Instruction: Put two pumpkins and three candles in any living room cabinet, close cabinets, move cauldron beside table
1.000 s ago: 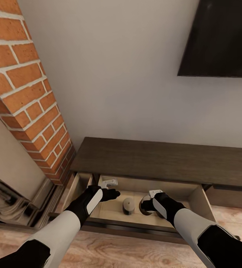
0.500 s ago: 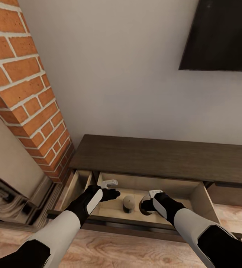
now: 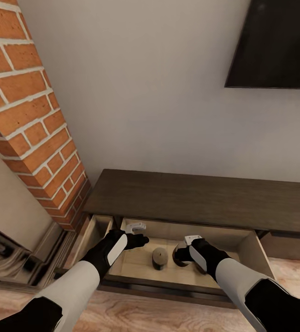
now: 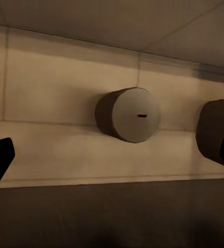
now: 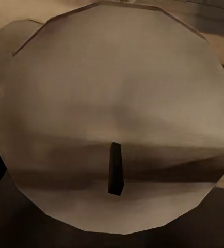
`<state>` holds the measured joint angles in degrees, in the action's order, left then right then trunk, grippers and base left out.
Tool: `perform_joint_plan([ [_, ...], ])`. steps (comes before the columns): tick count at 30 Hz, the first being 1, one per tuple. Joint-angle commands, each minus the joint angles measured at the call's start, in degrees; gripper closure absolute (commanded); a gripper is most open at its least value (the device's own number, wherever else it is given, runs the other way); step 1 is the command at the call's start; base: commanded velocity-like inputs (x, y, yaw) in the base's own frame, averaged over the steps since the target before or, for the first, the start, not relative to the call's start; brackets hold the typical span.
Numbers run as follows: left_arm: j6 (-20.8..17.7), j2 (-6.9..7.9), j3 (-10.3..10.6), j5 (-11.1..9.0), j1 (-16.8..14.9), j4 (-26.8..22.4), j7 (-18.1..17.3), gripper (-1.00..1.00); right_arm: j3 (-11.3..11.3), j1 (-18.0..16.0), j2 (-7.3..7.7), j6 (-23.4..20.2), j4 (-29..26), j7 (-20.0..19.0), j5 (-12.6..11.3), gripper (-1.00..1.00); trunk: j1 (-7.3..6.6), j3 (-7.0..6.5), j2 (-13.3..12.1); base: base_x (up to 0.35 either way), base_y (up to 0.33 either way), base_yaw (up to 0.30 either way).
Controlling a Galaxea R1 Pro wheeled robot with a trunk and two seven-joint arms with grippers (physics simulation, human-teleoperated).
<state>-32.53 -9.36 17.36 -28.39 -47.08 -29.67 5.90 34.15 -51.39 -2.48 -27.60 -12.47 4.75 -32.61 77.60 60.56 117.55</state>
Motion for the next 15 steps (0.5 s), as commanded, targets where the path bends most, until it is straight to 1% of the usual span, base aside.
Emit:
perform_joint_plan([
  [1,-0.2,0.04,0.3,-0.6,0.0,-0.1,0.6,-1.0,0.4,0.0,0.02,-0.2,-0.1,0.4,-0.6,1.0,0.02,0.04,0.0,0.143,0.0,0.0],
  [10,-0.2,0.04,0.3,-0.6,0.0,-0.1,0.6,-1.0,0.4,0.0,0.02,-0.3,-0.1,0.4,-0.6,1.0,0.02,0.04,0.0,0.025,0.0,0.0],
  [15,-0.2,-0.19,0.3,-0.6,0.0,-0.1,0.5,-1.0,0.4,0.0,0.02,-0.3,-0.1,0.4,-0.6,1.0,1.11,0.94,2.0,0.0,0.0,0.0],
])
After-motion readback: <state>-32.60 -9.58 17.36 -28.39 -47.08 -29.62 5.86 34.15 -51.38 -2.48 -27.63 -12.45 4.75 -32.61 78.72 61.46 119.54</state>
